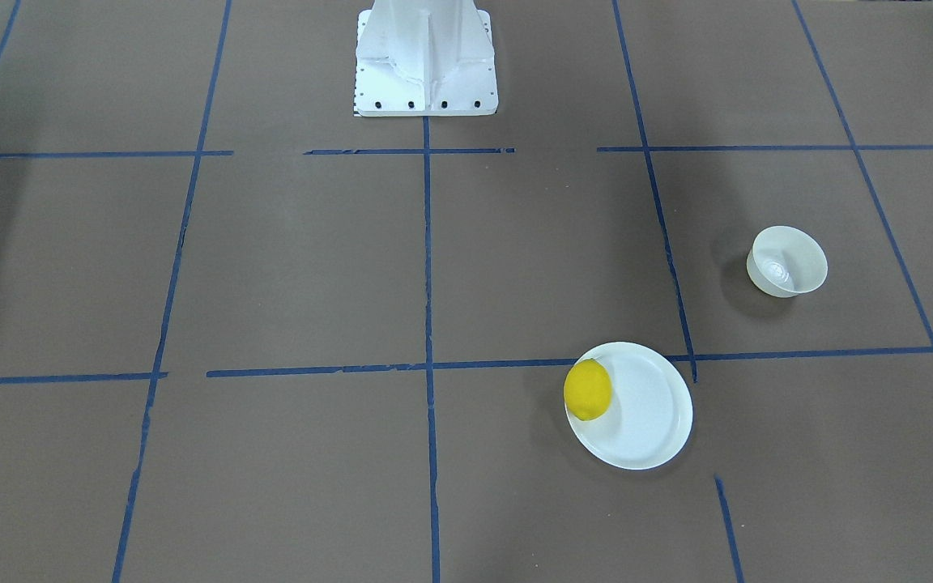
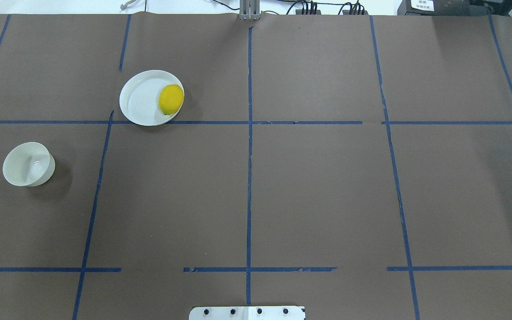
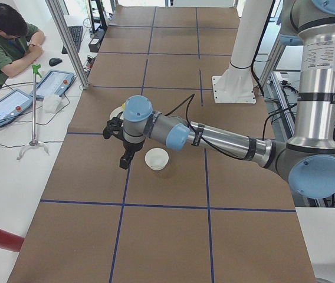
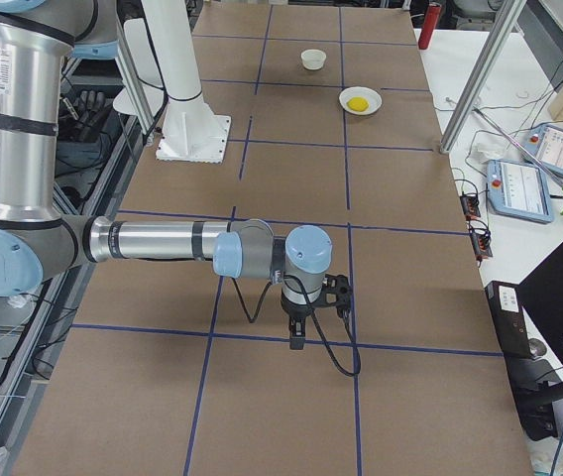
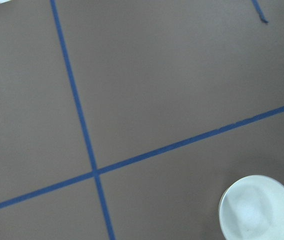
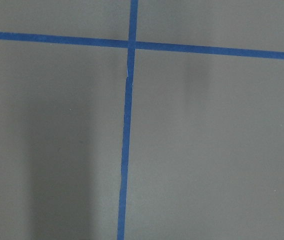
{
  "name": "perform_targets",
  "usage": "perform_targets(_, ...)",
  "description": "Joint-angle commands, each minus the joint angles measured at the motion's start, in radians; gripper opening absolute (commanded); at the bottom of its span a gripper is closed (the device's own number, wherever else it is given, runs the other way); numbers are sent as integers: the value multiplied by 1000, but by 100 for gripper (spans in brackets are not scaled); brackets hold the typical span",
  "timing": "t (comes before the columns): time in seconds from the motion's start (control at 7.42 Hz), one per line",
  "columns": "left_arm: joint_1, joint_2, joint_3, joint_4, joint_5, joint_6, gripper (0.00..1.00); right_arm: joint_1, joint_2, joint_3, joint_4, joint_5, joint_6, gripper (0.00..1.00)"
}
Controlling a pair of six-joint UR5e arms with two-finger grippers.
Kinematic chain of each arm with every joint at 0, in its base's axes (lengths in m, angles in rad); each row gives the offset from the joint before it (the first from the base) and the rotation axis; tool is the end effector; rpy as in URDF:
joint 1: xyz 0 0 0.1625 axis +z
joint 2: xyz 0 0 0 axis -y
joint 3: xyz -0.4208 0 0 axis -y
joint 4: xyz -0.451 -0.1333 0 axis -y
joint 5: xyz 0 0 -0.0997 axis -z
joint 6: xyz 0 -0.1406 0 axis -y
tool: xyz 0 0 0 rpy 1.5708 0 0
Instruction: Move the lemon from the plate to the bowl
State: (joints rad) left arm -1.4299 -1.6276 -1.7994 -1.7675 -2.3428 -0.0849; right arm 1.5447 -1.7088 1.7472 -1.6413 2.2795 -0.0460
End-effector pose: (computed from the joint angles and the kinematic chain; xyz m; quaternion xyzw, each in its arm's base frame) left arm 0.0482 -0.5908 0.4987 0.1786 0.3882 0.1150 0.8968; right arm 0.0290 -0.4899 0.6719 -0.0116 -0.3471 -0.0282 0.9373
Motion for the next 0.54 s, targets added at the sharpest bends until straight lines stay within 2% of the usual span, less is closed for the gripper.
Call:
perform_targets(0.0, 139, -142, 21, 0, 77, -167, 100, 0, 0, 0, 0, 0, 0, 100)
perform_targets(0.27, 294, -320, 134, -1, 80, -383, 100, 0, 0, 0, 0, 0, 0, 100)
perform_targets(0.4, 363, -406, 193, -3, 147, -479, 100, 0, 0, 0, 0, 0, 0, 100)
